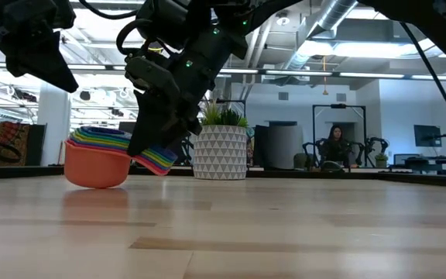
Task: Nest measuring cups in basket
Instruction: Put the stacked measuring cups into the orange bin
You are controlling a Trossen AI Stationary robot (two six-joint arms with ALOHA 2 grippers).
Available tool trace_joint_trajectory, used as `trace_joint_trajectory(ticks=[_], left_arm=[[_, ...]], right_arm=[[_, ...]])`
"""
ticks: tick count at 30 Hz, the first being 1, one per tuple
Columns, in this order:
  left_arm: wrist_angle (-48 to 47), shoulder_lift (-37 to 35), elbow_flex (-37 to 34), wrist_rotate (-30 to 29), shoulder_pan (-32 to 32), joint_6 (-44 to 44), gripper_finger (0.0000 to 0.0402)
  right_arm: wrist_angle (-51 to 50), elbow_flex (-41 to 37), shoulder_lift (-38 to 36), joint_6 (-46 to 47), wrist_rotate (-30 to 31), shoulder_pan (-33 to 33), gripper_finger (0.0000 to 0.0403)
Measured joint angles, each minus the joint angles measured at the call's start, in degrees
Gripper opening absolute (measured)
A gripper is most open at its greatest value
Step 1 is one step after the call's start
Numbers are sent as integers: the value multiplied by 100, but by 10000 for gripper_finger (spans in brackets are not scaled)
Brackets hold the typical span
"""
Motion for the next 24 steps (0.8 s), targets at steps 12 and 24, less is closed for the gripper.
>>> trace_joint_trajectory(ticks=[12,24], left_arm=[[2,0,0,2,0,-4,52],[2,-1,0,34,0,-9,52]], right_arm=[[-8,0,0,59,-396,-49,167],[27,2,0,457,-1163,-350,181]])
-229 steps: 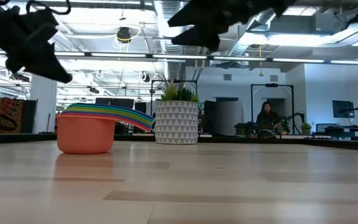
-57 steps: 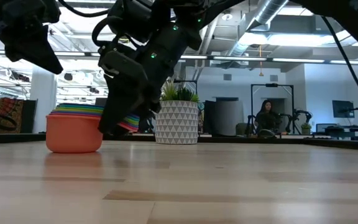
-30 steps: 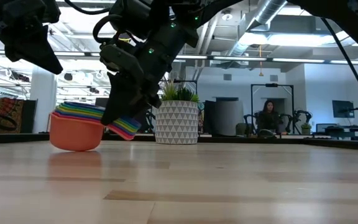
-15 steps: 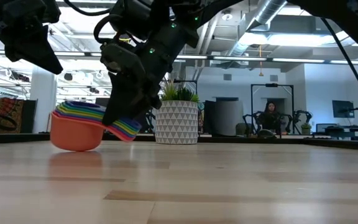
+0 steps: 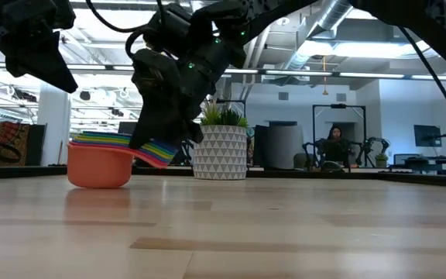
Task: Nest measuring cups in basket
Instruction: Put the stacked measuring cups into the orange bin
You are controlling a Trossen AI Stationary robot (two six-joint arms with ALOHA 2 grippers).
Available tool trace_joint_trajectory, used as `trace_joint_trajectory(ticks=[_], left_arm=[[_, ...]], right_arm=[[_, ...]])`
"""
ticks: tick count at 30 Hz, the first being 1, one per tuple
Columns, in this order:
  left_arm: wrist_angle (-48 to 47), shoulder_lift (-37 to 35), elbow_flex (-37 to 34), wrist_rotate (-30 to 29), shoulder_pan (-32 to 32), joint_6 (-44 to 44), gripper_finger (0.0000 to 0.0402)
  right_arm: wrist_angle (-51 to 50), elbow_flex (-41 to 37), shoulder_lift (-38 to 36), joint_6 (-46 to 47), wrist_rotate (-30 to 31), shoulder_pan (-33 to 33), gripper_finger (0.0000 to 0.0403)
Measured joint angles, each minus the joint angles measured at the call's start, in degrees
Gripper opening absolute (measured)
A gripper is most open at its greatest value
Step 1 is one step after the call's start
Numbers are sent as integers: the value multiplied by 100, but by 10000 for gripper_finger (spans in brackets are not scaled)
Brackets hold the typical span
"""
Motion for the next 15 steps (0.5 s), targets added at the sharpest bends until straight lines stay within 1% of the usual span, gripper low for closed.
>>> trace_joint_trajectory(ticks=[7,9,15], left_arm=[[0,1,0,116,-1,15,52],[0,1,0,114,-1,13,52],[0,1,0,119,0,13,52]], right_arm=[[214,0,0,156,-617,-154,132],[280,0,0,243,-767,-188,124],[351,2,-2,277,-854,-259,86]])
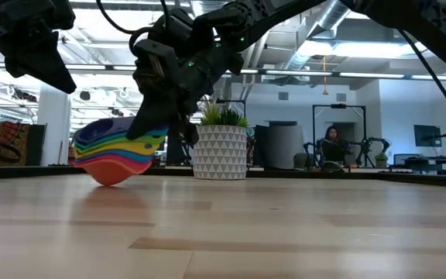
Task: Nest measuring cups in basket
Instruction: Put the stacked measuring cups into the orange bin
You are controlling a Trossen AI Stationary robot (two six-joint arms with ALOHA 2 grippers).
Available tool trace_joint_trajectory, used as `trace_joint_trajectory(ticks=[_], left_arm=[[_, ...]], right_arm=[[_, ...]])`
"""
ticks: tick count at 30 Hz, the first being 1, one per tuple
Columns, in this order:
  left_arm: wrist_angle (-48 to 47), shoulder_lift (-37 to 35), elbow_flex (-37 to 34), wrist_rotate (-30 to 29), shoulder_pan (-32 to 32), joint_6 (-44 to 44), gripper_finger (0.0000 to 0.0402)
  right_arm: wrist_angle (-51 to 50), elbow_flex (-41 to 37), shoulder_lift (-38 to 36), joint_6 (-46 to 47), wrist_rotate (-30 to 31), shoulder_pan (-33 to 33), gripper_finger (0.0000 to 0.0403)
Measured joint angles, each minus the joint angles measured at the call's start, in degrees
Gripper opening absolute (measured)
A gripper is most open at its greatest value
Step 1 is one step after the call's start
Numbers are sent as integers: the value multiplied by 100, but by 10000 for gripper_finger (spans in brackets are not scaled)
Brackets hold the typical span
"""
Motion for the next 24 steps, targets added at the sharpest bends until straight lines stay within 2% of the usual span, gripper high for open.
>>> trace_joint_trajectory(ticks=[6,12,18,24], left_arm=[[0,0,0,11,-2,2,52],[0,0,0,25,-2,-2,52],[0,0,0,161,0,-7,52],[2,0,0,192,0,-116,52]], right_arm=[[-10,0,0,8,-159,-56,54],[4,0,0,16,-578,-152,33],[6,0,0,14,-844,-252,39],[6,0,0,23,-845,-315,37]])
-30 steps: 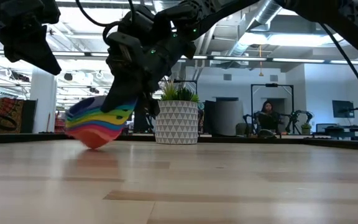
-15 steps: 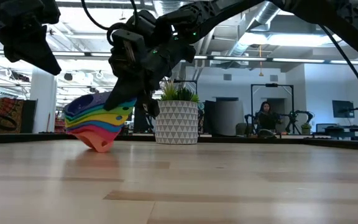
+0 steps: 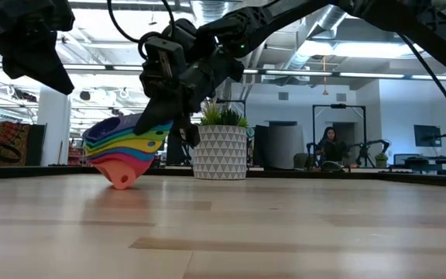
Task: Nest measuring cups in basket
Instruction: Put the stacked measuring cups into the orange bin
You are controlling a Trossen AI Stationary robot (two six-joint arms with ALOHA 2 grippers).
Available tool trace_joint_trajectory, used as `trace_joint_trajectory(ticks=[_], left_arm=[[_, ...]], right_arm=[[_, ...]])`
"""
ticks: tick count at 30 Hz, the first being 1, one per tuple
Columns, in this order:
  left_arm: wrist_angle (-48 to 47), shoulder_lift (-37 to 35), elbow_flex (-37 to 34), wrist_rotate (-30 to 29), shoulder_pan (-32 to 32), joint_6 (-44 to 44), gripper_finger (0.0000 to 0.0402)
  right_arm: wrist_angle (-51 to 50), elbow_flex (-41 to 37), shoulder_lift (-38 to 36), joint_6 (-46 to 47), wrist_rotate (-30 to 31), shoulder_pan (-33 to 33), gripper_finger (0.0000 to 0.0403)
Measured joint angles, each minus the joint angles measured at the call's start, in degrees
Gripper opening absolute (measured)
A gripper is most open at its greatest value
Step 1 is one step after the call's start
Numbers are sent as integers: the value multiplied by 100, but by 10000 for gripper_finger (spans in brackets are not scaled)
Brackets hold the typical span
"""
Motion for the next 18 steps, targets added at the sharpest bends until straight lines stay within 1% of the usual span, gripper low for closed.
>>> trace_joint_trajectory(ticks=[8,14,18], left_arm=[[22,-1,0,-74,0,-170,52],[26,-1,0,-72,0,-221,52],[33,-1,0,-70,0,-339,52]], right_arm=[[-20,0,0,123,2,-20,57],[-20,0,0,260,-3,-18,59],[-17,0,0,284,-220,-48,60]])
